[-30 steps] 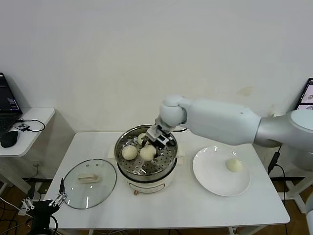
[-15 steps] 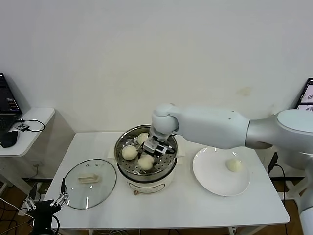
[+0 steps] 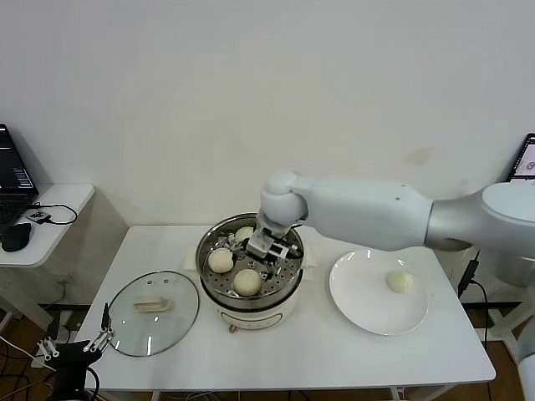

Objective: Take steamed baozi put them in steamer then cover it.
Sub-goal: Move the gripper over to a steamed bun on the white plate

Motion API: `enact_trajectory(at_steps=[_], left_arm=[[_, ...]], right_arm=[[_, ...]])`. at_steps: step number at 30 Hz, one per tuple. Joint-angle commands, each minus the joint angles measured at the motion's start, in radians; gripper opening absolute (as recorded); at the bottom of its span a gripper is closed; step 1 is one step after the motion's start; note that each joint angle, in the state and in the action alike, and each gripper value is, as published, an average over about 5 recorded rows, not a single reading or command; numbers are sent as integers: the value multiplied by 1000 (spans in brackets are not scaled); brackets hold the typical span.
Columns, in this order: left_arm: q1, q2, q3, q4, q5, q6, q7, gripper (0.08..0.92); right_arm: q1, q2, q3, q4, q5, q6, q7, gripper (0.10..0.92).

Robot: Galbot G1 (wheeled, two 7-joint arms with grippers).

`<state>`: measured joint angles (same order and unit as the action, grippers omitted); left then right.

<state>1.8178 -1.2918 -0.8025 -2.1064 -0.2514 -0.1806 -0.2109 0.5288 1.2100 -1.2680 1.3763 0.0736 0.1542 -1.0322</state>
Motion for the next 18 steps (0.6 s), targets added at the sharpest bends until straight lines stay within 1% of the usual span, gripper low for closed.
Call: enact_trajectory(at_steps=[1,5,8,12,15,18], left_arm=[[-4,13,-1,0,-1,4,2,823],[-16,29,-12,0,-7,12,6,823],[-25,38,-15,-1,-11,18,10,823],[-38,46,-8,1,-10,28,15,823],[-43,50,1,3,-7,32,17,823],[-49,54,9,5,-3,35,17,823]], right_arm=[[95,-164,52,47,77,-123,-18,823],[117,-307,84,118,116,-322,-77,823],[115,-416,88,161,132,-403,-90,823],[67,-576,107,207,124,-439,-92,823],[-15,-675,148,227,62,-427,-94,823],[-131,-739,223,226,-24,-410,-92,823]])
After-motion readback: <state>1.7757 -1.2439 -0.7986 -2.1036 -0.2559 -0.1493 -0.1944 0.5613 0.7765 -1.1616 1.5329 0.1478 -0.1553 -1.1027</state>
